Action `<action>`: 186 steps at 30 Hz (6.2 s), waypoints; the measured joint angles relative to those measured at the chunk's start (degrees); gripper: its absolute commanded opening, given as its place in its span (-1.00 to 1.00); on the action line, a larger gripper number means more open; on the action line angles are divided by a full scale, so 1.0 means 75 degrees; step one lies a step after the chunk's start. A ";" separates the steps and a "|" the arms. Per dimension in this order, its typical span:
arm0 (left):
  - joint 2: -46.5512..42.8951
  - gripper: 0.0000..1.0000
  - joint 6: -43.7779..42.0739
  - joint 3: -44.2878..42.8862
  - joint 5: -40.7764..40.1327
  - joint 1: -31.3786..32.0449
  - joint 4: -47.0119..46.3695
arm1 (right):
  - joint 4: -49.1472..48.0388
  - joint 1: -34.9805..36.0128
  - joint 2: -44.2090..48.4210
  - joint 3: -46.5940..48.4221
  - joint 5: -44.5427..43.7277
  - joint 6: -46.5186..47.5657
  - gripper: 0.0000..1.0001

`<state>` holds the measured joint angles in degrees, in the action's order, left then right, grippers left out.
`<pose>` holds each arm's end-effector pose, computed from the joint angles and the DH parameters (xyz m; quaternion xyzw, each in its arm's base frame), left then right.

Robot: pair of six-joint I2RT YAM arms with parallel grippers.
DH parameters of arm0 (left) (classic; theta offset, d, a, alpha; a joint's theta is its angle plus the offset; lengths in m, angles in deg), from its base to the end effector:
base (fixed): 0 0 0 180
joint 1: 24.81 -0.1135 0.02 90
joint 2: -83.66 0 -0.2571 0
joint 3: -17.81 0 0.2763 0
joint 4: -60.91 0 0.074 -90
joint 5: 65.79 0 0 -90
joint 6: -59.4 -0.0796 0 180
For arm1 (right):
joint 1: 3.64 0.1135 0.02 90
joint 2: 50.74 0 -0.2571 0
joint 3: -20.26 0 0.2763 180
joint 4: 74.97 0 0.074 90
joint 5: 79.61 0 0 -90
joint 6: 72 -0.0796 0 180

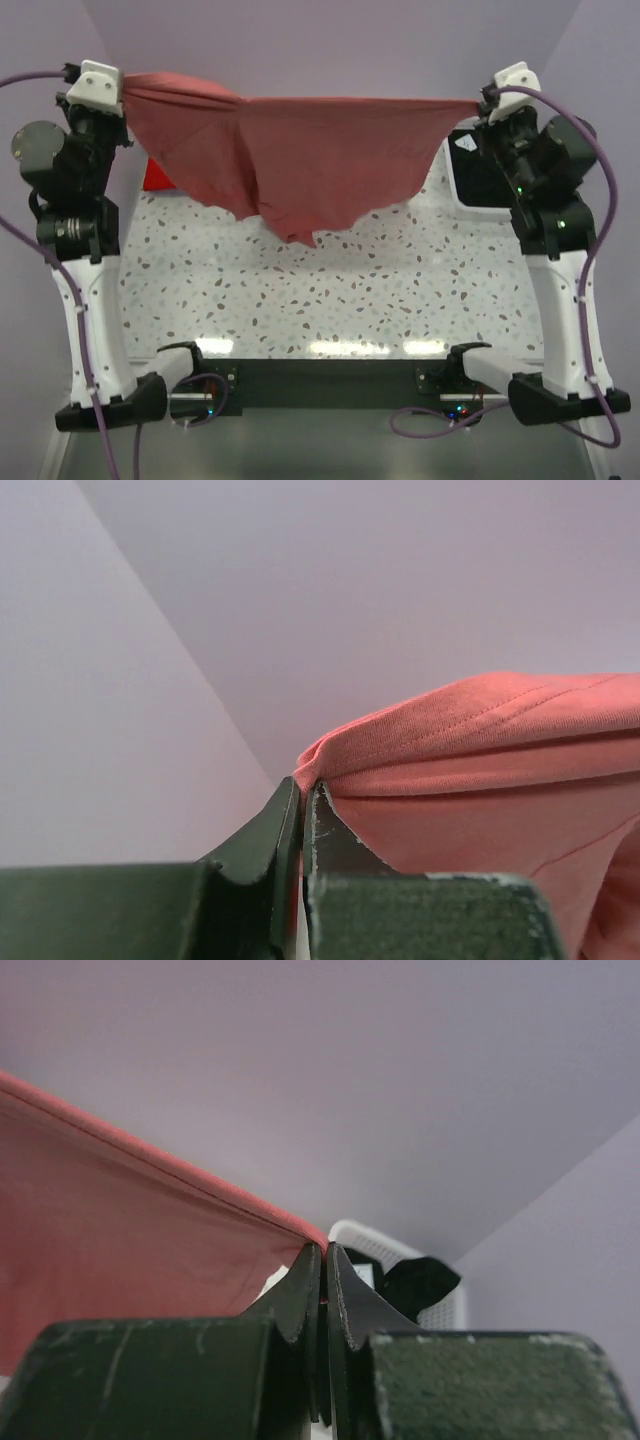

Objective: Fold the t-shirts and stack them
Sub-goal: Flatten the tshirt out, then fold the tshirt

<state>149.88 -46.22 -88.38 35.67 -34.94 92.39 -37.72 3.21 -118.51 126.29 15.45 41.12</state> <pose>0.2769 0.0334 0.5487 0.1067 0.6452 0.1044 0.7493 0.2900 0.0419 0.5253 -0.2115 0.6682 -0.0702 0.7098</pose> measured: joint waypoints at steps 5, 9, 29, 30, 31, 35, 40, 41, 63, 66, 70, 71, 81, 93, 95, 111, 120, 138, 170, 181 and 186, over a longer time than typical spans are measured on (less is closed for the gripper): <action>-0.1323 -1.00 0.0009 0.0178 -0.0396 0.0000 -0.0612 | -0.0452 0.0003 0.1352 0.0023 -0.0344 -0.0020 -1.00; -0.2119 -1.00 -0.0020 0.0181 -0.0679 0.0000 -0.0921 | -0.0536 0.0017 0.1958 0.0297 -0.0466 -0.0009 -1.00; -0.2850 -1.00 -0.1705 0.0551 -0.0280 0.0061 -0.0300 | -0.1209 0.0029 0.2428 -0.0332 -0.0396 0.1682 -1.00; -0.2838 -1.00 -0.1778 0.0892 -0.0195 0.0061 -0.0111 | -0.1262 0.0029 0.2337 -0.0807 -0.0350 0.1816 -1.00; -0.2777 -1.00 -0.1862 0.1329 -0.0105 0.0061 0.0082 | -0.1361 0.0029 0.2224 -0.1314 -0.0297 0.1941 -1.00; -0.2110 -1.00 -0.1871 0.2821 0.0111 0.0064 0.0501 | -0.1600 0.0029 0.1306 -0.2920 -0.0067 0.2226 -1.00; -0.0073 -1.00 -0.1725 0.3622 0.0009 0.0420 0.0227 | -0.1868 0.0029 -0.0705 -0.3870 0.0210 0.2375 -1.00; 0.0446 -1.00 -0.1702 0.3681 -0.0082 0.0580 0.0090 | -0.1915 0.0026 -0.1011 -0.3891 0.0256 0.2401 -1.00; 0.6522 -1.00 -0.1373 0.0259 -0.1035 0.1303 -0.1207 | -0.2541 0.0050 -0.6301 -0.0452 0.0149 0.3174 -1.00; 0.5951 -1.00 -0.1376 0.0941 -0.1040 0.1323 -0.1008 | -0.2352 0.0050 -0.6301 -0.0452 0.0303 0.3284 -1.00; 0.5103 -1.00 -0.1373 0.1597 -0.1046 0.1411 -0.0606 | -0.1897 0.0032 -0.6301 -0.0449 0.0679 0.3453 -1.00; 0.4843 -1.00 -0.1367 0.1749 -0.1043 0.1454 -0.0449 | -0.1772 0.0026 -0.6301 -0.0449 0.0749 0.3488 -1.00; 0.2876 -1.00 -0.0670 0.2952 -0.1259 0.2183 0.1107 | -0.0699 -0.0277 -0.6301 -0.0361 0.1617 0.4048 -1.00; 0.1754 -1.00 0.0017 0.5164 -0.1186 0.2903 0.2270 | 0.0370 -0.0918 -0.6298 -0.0603 0.2226 0.5464 -1.00; 0.1926 -1.00 0.0169 0.5330 -0.1125 0.2981 0.2404 | 0.0455 -0.0860 -0.6321 -0.0638 0.2244 0.5598 -1.00; 0.2885 -1.00 0.0312 0.4669 -0.1463 0.3010 0.2681 | 0.0772 -0.0766 -0.6531 -0.0697 0.2253 0.6053 -1.00; 0.2710 -1.00 -0.0187 0.4214 -0.1623 0.3010 0.2967 | 0.1122 -0.0819 -0.6391 -0.0766 0.2250 0.6423 -1.00; 0.2538 0.10 -0.1346 0.4535 -0.0708 0.3010 0.3605 | 0.1571 -0.0871 -0.6111 -0.1457 0.1979 0.7181 0.21; 0.5989 -0.02 -0.0187 0.2308 0.1690 0.3188 0.2247 | 0.3334 -0.0766 -0.6473 0.0458 0.1993 0.4998 -0.44; 0.6038 -0.66 -0.0140 0.2366 0.1996 0.3547 0.2124 | 0.3281 -0.0764 -0.6473 0.0428 0.1851 0.4945 -0.44; 0.5729 -0.92 -0.0195 0.2629 0.2253 0.3774 0.2142 | 0.3281 -0.0764 -0.6473 0.0428 0.1848 0.4931 -0.44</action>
<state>192.85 -47.68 -68.66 52.57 -6.63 108.45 -13.11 -2.52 -167.05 129.51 29.31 78.10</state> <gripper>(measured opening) 0.079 0.283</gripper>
